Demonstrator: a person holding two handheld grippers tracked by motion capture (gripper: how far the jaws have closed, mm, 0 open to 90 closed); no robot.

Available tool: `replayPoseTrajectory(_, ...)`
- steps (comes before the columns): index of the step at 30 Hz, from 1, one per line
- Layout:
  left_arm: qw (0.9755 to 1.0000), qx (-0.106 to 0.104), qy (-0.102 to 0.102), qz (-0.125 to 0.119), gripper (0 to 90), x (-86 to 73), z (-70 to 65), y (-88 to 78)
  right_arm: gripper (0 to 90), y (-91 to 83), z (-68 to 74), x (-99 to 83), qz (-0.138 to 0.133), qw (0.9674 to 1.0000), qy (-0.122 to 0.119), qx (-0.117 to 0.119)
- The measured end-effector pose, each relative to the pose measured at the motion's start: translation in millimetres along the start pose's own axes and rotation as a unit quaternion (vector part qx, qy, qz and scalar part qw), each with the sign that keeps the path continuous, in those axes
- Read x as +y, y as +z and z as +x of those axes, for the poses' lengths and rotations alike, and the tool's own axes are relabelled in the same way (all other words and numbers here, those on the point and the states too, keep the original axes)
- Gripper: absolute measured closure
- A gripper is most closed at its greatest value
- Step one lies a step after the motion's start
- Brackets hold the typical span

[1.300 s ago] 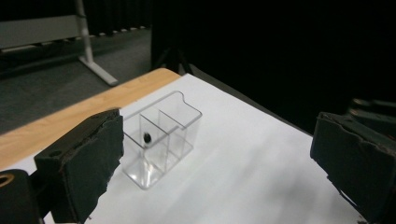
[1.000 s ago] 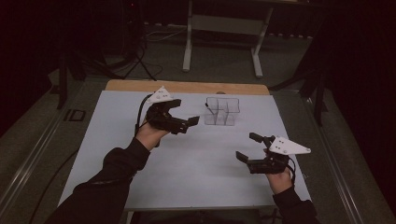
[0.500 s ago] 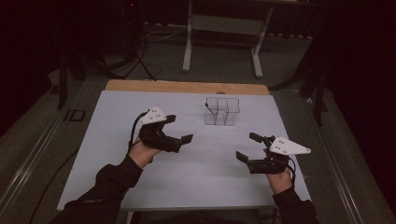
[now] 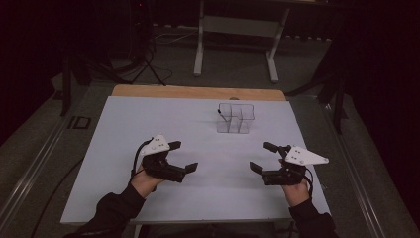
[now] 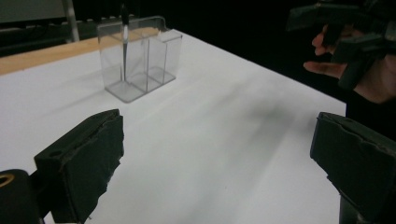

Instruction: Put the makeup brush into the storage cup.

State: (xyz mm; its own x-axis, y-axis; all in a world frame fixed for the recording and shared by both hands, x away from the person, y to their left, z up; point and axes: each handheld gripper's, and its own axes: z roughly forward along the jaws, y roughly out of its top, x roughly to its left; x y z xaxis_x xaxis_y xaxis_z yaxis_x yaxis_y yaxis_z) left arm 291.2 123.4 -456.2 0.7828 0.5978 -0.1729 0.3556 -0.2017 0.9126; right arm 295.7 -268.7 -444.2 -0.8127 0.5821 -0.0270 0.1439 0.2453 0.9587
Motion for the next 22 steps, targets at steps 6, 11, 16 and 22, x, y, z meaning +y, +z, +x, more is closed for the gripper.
replayPoseTrajectory(6, 0.9999, 0.008, -0.01, -0.006, 3.4, -17.2, 0.6, -1.8, 13.3, 1.0, -0.6, -1.3, 0.004, 1.0, 0.001, 0.0)
replayPoseTrajectory(11, 0.9998, 0.021, 0.001, -0.005, 3.4, -32.5, 0.2, 0.7, 13.4, 1.0, -0.3, -2.3, 0.005, 1.0, 0.003, 0.002)
replayPoseTrajectory(16, 0.9993, 0.028, 0.012, -0.022, 3.4, -36.7, -1.7, 0.8, 13.4, 1.2, -0.1, -4.6, 0.008, 1.0, 0.003, 0.003)
replayPoseTrajectory(22, 0.9991, 0.036, 0.013, -0.019, 3.4, -40.1, -1.3, 2.4, 13.3, 2.0, -1.3, -7.2, 0.012, 0.9999, 0.006, 0.005)
